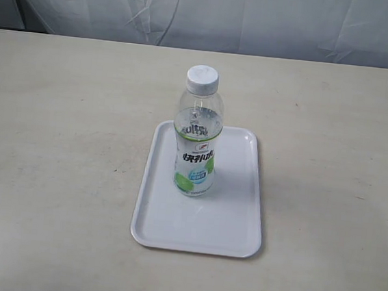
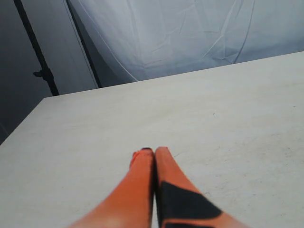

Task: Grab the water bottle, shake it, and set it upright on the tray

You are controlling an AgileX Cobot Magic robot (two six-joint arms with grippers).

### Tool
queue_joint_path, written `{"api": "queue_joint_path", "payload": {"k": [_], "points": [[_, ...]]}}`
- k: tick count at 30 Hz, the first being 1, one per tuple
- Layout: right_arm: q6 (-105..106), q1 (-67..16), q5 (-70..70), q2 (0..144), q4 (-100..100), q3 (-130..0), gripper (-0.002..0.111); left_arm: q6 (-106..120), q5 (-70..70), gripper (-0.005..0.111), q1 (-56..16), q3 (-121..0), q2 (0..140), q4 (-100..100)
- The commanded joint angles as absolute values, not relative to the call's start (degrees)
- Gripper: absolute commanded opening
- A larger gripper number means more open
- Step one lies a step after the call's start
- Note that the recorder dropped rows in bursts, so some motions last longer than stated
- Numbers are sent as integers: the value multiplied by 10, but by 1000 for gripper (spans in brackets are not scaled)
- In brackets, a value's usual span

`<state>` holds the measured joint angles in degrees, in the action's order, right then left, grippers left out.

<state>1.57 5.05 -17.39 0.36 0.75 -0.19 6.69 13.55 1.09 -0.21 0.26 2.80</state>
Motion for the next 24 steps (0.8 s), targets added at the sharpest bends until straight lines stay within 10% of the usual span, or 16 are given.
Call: {"api": "queue_joint_path", "payload": {"k": [1, 24], "points": [[13, 53, -176, 0, 10, 0, -1, 65, 133, 0, 11, 0, 0, 25], [13, 53, -175, 0, 8, 0, -1, 66, 133, 0, 11, 0, 0, 25]]}}
